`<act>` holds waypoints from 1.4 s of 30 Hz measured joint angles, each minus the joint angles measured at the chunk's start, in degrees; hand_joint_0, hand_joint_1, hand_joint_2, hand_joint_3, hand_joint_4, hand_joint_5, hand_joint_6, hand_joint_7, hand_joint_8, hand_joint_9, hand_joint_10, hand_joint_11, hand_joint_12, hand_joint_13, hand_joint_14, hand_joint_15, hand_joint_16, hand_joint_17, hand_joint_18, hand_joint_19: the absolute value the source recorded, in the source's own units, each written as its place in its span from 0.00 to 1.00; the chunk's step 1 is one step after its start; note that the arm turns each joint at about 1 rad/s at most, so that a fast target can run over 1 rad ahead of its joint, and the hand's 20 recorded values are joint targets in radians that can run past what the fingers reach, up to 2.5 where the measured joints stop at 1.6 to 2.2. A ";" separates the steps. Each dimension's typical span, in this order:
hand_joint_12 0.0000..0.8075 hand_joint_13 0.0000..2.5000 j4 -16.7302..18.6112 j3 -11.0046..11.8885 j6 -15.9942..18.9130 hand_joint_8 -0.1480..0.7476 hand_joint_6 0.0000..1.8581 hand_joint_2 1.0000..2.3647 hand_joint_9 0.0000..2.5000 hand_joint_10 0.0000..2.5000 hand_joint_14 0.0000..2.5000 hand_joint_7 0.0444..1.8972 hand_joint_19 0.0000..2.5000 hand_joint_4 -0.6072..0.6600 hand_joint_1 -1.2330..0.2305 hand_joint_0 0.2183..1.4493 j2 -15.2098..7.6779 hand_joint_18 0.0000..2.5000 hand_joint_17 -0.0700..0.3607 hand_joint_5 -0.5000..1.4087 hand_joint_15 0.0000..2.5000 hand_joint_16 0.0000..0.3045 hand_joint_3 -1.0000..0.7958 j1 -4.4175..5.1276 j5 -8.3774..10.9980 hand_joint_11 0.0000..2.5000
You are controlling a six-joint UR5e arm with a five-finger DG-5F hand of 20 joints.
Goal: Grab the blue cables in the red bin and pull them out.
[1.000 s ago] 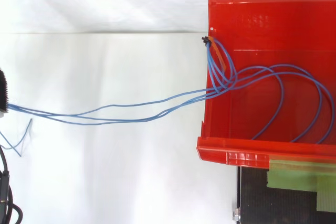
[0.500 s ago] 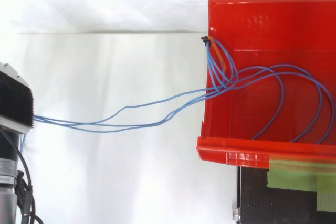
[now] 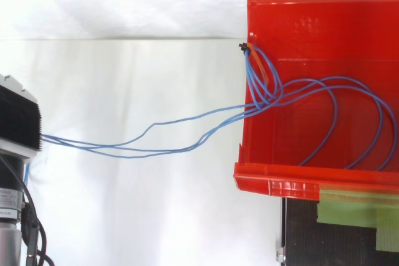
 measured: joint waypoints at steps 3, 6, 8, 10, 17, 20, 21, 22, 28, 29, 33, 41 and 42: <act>0.31 0.59 -0.03 0.00 -0.04 0.37 0.16 0.00 0.63 0.01 0.51 0.48 0.56 0.44 0.19 0.57 0.00 0.51 0.36 0.81 0.64 0.12 0.00 0.01 0.00 0.69; 0.30 0.59 -0.07 0.00 -0.04 0.36 0.16 0.00 0.63 0.01 0.51 0.47 0.56 0.45 0.19 0.57 0.00 0.51 0.36 0.81 0.63 0.12 0.00 0.00 0.00 0.69; 0.30 0.59 -0.08 0.00 -0.06 0.36 0.17 0.00 0.63 0.01 0.51 0.47 0.56 0.45 0.19 0.57 0.00 0.51 0.36 0.81 0.64 0.13 0.00 -0.01 0.00 0.69; 0.31 0.59 -0.10 0.00 -0.07 0.36 0.17 0.00 0.63 0.01 0.51 0.47 0.56 0.45 0.19 0.57 0.00 0.51 0.36 0.81 0.64 0.13 0.00 -0.01 0.00 0.69; 0.30 0.59 -0.10 0.00 -0.08 0.36 0.17 0.00 0.63 0.01 0.51 0.46 0.56 0.44 0.19 0.57 0.00 0.51 0.36 0.81 0.63 0.12 0.00 0.00 0.00 0.69; 0.31 0.59 -0.09 0.00 -0.09 0.35 0.18 0.00 0.63 0.01 0.51 0.47 0.56 0.45 0.19 0.57 0.00 0.51 0.36 0.81 0.64 0.13 0.00 0.00 0.00 0.69; 0.31 0.59 -0.08 0.00 -0.08 0.35 0.18 0.00 0.63 0.01 0.51 0.46 0.56 0.45 0.19 0.57 0.00 0.51 0.36 0.81 0.64 0.13 0.00 -0.01 0.00 0.69; 0.30 0.59 -0.08 0.00 -0.08 0.36 0.18 0.00 0.63 0.01 0.50 0.46 0.56 0.44 0.19 0.57 0.00 0.51 0.36 0.81 0.64 0.12 0.00 -0.01 0.00 0.69; 0.29 0.59 -0.10 0.00 -0.08 0.35 0.18 0.00 0.63 0.01 0.50 0.46 0.56 0.44 0.20 0.57 0.00 0.51 0.36 0.81 0.64 0.12 0.00 -0.02 0.00 0.69; 0.29 0.59 -0.10 0.00 -0.09 0.35 0.18 0.00 0.63 0.01 0.50 0.46 0.57 0.44 0.19 0.57 0.00 0.51 0.36 0.81 0.64 0.12 0.00 -0.01 0.00 0.69; 0.30 0.59 -0.09 0.00 -0.08 0.35 0.18 0.00 0.64 0.01 0.49 0.46 0.56 0.45 0.20 0.57 0.00 0.50 0.36 0.81 0.64 0.12 0.00 -0.01 0.00 0.69; 0.30 0.59 -0.09 -0.02 -0.09 0.35 0.18 0.00 0.63 0.01 0.49 0.46 0.56 0.45 0.20 0.57 0.00 0.50 0.35 0.81 0.64 0.12 0.00 -0.01 0.00 0.69; 0.30 0.59 -0.08 -0.02 -0.08 0.35 0.18 0.00 0.63 0.01 0.49 0.46 0.56 0.45 0.20 0.57 0.00 0.50 0.35 0.81 0.65 0.12 0.00 -0.01 0.00 0.69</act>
